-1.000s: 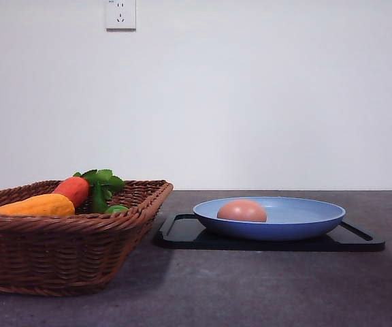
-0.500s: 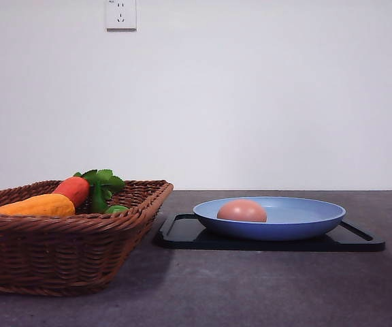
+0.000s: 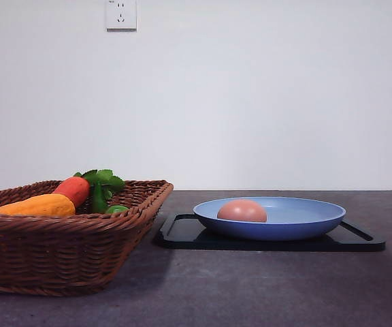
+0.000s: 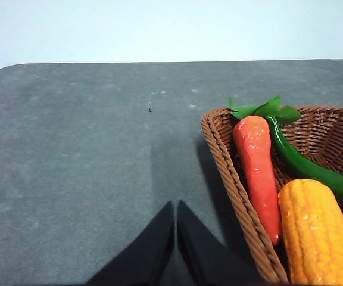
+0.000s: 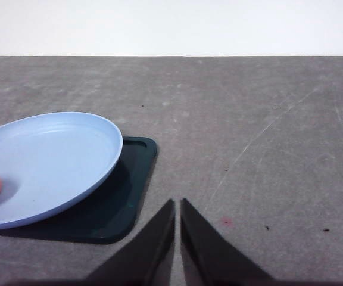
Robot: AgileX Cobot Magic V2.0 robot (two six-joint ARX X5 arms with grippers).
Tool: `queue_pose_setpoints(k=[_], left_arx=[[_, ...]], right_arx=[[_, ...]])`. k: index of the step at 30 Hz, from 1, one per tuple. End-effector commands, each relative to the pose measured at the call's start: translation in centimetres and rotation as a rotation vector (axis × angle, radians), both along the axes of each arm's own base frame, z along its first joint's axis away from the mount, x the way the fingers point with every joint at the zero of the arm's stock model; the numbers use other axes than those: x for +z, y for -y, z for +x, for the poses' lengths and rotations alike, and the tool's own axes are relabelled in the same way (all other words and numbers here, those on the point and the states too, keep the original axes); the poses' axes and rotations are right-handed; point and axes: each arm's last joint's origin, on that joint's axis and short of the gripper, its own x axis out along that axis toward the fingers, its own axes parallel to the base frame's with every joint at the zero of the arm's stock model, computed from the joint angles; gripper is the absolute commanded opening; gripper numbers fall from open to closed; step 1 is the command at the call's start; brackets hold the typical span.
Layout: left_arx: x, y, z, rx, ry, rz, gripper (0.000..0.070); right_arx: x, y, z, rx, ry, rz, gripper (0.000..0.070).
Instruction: Transfer egg from basket to plate and serve
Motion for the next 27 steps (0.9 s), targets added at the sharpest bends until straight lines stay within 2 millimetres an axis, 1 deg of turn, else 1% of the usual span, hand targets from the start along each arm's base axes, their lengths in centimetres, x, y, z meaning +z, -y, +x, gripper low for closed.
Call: queue_pose_setpoints(k=[1, 27], left_arx=[[-0.97, -0.02, 0.12, 0.004, -0.031, -0.003, 0.0], [-0.97, -0.02, 0.12, 0.004, -0.031, -0.003, 0.0]], right_arx=[[-0.08, 0.0, 0.04, -0.001, 0.005, 0.008, 0.0], [-0.08, 0.0, 0.04, -0.001, 0.005, 0.008, 0.0]])
